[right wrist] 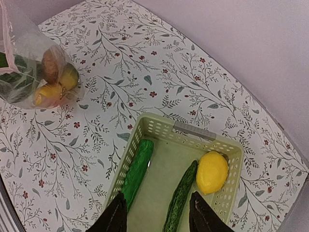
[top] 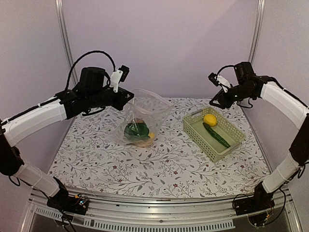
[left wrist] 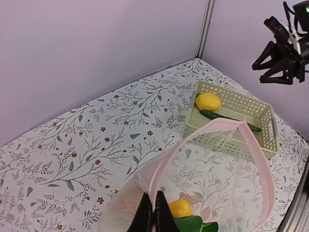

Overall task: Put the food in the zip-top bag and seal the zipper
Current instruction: Adjust the zipper food storage bag at the center of the board, then pick up the fake fruit from the bin.

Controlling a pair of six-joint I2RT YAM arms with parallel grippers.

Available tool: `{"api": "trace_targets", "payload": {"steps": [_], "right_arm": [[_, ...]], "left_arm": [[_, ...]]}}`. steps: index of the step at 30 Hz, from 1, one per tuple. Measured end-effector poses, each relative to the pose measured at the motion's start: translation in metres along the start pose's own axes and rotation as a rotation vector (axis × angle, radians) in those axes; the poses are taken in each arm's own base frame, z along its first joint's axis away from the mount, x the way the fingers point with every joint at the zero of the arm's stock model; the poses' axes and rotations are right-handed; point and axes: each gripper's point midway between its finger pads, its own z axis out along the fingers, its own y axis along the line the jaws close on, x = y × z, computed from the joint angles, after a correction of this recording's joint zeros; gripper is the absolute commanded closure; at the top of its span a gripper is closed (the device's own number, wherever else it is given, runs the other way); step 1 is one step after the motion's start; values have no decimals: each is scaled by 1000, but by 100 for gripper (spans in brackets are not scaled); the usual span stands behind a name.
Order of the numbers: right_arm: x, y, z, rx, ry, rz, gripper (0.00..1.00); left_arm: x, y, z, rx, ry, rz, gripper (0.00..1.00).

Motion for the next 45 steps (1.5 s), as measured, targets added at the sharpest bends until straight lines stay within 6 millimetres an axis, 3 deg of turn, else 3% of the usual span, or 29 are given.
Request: {"api": "trace_targets", "payload": {"steps": [6,13,21,32,39,45], "right_arm": [[29,-19,18,88,87,63,60],[65,-43,57,155,211,117,60],[102,-58,88,199,334,124,59],[113,-91,116,292,405,104,56],[121,-100,134,304,432,105,55],[133,-101,144,299,460,120,43]], "left_arm": [[2,0,2,0,6,0,100],[2,0,3,1,7,0,100],[2,-1,3,3,7,1,100],[3,-4,3,9,8,4,100],[3,-4,3,8,9,5,100],[3,-5,3,10,9,6,100]]}}
